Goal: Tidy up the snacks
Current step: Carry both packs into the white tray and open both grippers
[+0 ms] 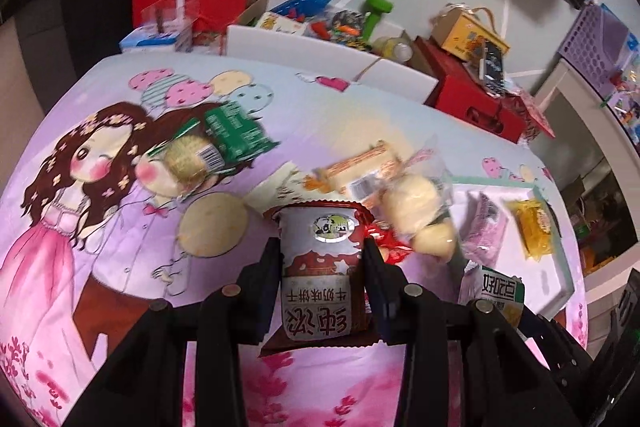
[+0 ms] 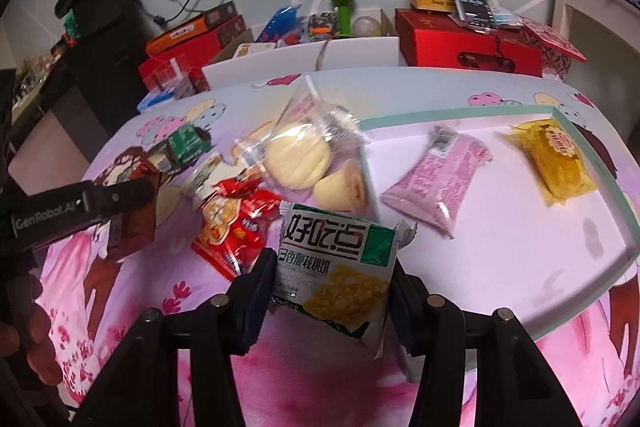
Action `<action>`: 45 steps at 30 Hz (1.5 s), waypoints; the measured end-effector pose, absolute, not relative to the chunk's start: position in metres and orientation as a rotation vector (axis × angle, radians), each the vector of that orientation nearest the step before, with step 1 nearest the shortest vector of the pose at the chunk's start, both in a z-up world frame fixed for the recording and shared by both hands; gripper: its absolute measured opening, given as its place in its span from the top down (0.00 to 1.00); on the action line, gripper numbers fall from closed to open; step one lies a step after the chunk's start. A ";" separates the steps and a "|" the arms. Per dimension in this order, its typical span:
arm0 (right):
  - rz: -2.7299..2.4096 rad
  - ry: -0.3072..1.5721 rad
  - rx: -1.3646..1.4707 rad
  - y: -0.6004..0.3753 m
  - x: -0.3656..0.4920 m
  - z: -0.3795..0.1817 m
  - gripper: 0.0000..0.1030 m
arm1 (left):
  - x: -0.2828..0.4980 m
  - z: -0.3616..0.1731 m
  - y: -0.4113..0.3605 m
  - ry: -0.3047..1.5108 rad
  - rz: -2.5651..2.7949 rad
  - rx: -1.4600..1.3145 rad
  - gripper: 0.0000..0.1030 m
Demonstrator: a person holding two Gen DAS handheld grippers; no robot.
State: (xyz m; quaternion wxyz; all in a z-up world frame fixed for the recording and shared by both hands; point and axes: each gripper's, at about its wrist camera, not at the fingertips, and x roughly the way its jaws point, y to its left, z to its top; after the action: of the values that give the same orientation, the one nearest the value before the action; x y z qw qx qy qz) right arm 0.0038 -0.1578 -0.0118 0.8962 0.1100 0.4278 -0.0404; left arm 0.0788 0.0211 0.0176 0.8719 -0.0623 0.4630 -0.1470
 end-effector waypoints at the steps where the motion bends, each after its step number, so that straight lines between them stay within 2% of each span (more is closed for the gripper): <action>1: -0.092 0.882 0.241 -0.164 0.003 -0.010 0.47 | 0.079 0.018 0.016 0.963 -0.321 -0.126 0.60; 14: -0.398 0.824 0.402 -0.277 -0.019 0.003 0.46 | 0.057 0.020 -0.089 0.916 -0.550 0.054 0.60; 25: -0.595 0.789 0.517 -0.353 -0.044 0.000 0.46 | 0.032 -0.002 -0.172 0.960 -0.721 0.205 0.60; 34: -0.591 0.824 0.546 -0.364 -0.038 -0.015 0.46 | 0.017 -0.020 -0.202 0.986 -0.773 0.295 0.60; 45: -0.570 0.860 0.527 -0.358 -0.031 -0.023 0.44 | 0.018 -0.017 -0.199 0.980 -0.752 0.305 0.59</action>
State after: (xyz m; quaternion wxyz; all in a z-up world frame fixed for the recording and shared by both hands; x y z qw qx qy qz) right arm -0.0315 -0.3578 -0.0228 0.8370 0.2489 0.4062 -0.2693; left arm 0.0180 -0.1993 -0.0168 0.8043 0.1424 0.4578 -0.3510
